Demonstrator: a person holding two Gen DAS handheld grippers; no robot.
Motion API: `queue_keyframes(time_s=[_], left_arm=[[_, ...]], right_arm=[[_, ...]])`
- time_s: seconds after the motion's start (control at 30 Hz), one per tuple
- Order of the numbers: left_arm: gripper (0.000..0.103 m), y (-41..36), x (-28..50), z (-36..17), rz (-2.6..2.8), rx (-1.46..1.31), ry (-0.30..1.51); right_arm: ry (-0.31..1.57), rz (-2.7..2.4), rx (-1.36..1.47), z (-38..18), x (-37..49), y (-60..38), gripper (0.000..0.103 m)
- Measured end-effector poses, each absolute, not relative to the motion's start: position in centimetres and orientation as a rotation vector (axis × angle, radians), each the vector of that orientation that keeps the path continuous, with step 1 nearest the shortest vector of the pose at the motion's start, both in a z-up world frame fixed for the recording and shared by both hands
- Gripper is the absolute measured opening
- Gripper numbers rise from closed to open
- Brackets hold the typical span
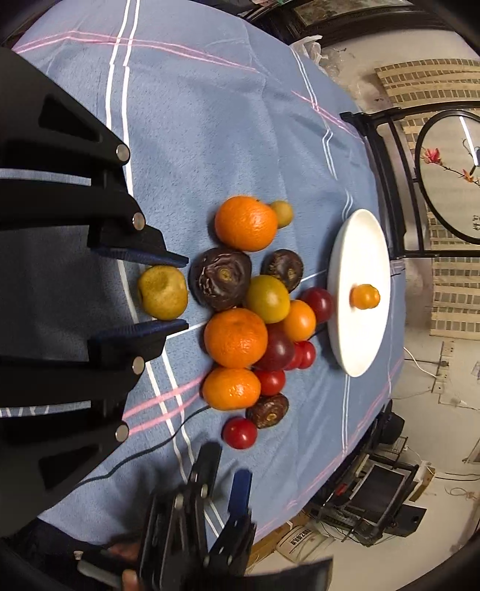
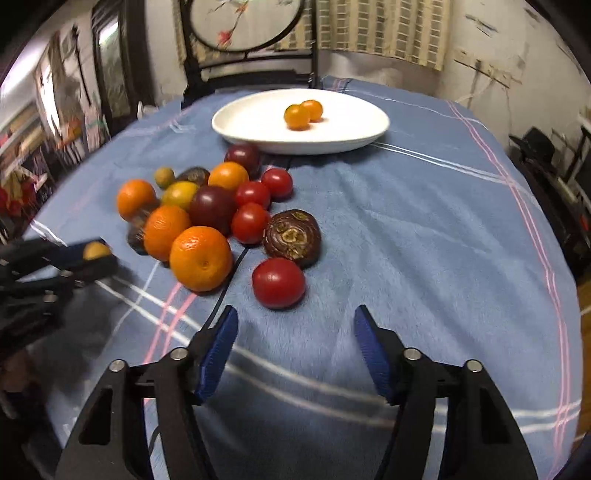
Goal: Organize fruits
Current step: 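Grasp the olive-green fruit with the left tool while the right tool grasps a red tomato, then lower both held fruits onto the white plate and open both tools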
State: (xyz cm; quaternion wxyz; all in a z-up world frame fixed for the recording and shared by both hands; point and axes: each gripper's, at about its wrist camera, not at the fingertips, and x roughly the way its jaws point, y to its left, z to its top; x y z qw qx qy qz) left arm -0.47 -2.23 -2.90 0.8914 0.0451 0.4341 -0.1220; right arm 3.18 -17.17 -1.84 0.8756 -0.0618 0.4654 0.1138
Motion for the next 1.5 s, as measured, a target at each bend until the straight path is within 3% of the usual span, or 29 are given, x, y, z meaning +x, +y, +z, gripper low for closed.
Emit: queue_keyframes(time_s=[0.1,0.2,0.37,0.53,0.77,0.93,1.17,1.2,1.23,1.27,1.3,1.5], left_arm=[[0.028,-1.9,-0.3,-2.7,-0.254,0.090,0.899],[0.028,-1.8,-0.1,-2.5,-0.258,0.076,0.909],[0.028,-1.8,0.5,-0.8,-0.326,0.042,0.908],[0.028,-2.1,2.7,1.9,-0.343,0.087,0.850],[0.028,-3.9,11.5,5.7,-0.279,0.120,0.770],[0.028,-4.7,19.2,4.1,-0.177,0.123,0.824],[0.028,-4.7,24.0,-0.4,-0.159,0.101,0.945],[0.032,-4.7,24.4,-0.8,-0.157,0.098,0.947],[0.044,-4.8,24.7,-1.1,-0.156,0.093,0.948],[0.050,-4.8,24.8,-1.2,-0.150,0.090,0.940],[0.063,-4.8,24.8,-1.2,-0.137,0.095,0.929],[0.083,-5.3,20.8,0.3,-0.142,0.173,0.876]], right_arm=[[0.995,0.254,-0.154,-2.3,4.4,-16.3,0.050],[1.004,0.275,-0.148,-2.6,5.5,-15.9,0.033],[0.983,0.282,-0.156,-2.0,5.4,-15.9,0.032],[0.854,0.308,-0.098,2.3,4.2,-17.4,0.032],[0.737,0.315,-0.133,6.9,10.8,-16.0,0.032],[0.821,0.288,-0.128,4.3,17.8,-14.8,0.032],[0.898,0.279,-0.064,0.2,21.1,-15.5,0.033],[0.907,0.284,-0.051,-0.1,21.3,-15.5,0.033],[0.906,0.292,-0.027,-0.4,21.4,-15.8,0.041],[0.898,0.293,-0.013,-0.5,21.4,-16.0,0.050],[0.874,0.285,-0.005,-0.4,21.3,-16.2,0.068],[0.824,0.280,0.011,0.9,20.4,-17.0,0.071]])
